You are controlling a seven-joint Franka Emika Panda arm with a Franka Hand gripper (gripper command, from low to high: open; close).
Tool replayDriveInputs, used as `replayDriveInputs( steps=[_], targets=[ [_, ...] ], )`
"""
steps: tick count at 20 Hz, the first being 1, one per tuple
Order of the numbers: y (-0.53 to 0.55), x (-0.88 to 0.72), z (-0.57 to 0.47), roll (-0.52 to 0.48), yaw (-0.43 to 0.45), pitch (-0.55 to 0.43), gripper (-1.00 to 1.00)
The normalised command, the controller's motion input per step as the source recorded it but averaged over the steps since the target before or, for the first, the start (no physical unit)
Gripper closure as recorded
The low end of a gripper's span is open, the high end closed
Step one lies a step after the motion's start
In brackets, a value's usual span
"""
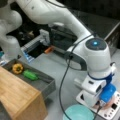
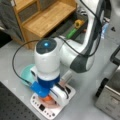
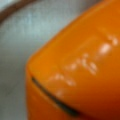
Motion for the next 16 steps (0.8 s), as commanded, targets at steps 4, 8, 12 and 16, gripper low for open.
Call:
replayDriveInputs(
  steps=[4,8,12,16],
  targets=[
    [0.01,0.13,0.03,-0.088,0.02,0.036,1.0],
    [0.01,0.11,0.04,-0.092,0.013,0.044,1.0],
    [0.0,0.08,0.06,-0.076,0.026,0.049,1.0],
    [0.0,0.07,0.06,-0.074,0.027,0.052,1.0]
  ],
)
